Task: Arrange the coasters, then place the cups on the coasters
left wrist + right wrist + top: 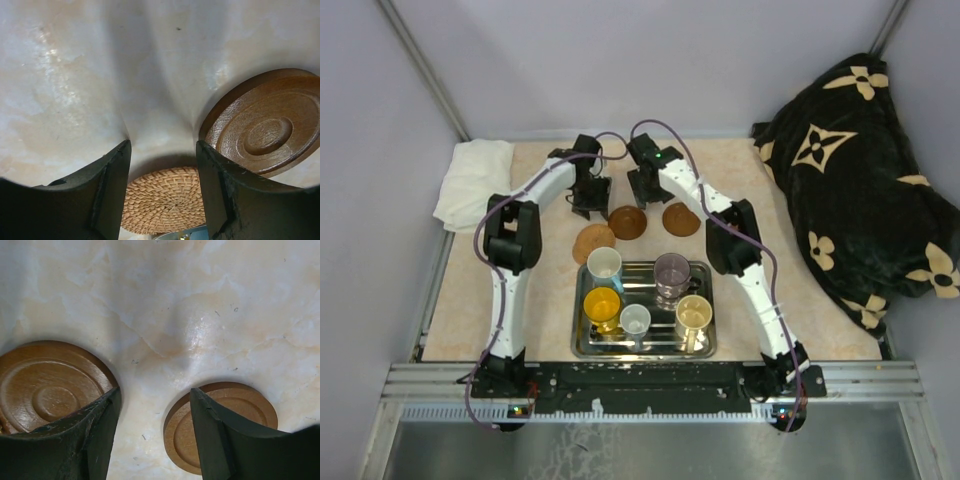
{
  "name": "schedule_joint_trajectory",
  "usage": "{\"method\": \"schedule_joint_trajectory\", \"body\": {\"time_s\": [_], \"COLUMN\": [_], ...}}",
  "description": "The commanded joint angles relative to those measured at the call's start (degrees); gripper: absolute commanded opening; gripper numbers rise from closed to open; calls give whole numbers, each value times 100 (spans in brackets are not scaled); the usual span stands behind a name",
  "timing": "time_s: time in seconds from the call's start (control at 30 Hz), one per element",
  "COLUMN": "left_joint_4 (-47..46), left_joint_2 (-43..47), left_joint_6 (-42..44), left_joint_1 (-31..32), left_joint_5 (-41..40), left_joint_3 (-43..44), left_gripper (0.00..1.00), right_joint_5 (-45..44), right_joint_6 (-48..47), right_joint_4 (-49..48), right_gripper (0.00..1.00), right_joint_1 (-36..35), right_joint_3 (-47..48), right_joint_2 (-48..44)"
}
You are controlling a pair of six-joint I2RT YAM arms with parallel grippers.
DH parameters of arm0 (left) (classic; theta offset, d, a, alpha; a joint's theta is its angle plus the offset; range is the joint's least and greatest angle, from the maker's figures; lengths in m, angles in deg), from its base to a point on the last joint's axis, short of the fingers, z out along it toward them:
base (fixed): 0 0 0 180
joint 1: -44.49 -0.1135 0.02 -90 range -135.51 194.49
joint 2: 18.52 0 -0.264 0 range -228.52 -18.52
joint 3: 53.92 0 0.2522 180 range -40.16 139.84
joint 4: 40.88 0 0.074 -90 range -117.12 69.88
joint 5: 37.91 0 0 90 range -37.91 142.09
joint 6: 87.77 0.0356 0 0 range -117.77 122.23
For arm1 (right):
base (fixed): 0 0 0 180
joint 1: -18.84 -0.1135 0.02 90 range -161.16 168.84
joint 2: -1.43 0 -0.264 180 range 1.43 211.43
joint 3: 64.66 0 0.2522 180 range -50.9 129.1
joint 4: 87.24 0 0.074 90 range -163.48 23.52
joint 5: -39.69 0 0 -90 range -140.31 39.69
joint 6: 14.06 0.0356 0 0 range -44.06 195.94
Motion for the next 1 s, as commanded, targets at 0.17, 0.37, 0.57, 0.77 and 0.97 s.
{"method": "schedule_joint_trajectory", "body": {"time_s": [0.17,0.37,0.57,0.77,0.97], "left_joint_4": [-91,-290,-616,-481,-350], "left_joint_2": [-529,-132,917,1543,1737], "left_joint_6": [13,-135,-394,-521,-399], "left_joint_1": [100,97,62,59,114], "left_joint_5": [652,206,-886,-812,-304], "left_joint_3": [3,-171,-871,-1452,-1768], "left_gripper": [62,66,89,91,100], "right_joint_5": [-208,-236,-245,-130,63], "right_joint_6": [29,13,-33,-20,15], "right_joint_4": [-76,-69,-185,-190,-249], "right_gripper": [58,57,59,61,77], "right_joint_1": [32,32,32,32,38], "right_joint_3": [12,-24,-235,-213,-270], "right_joint_2": [-589,-710,-880,-903,-892]}}
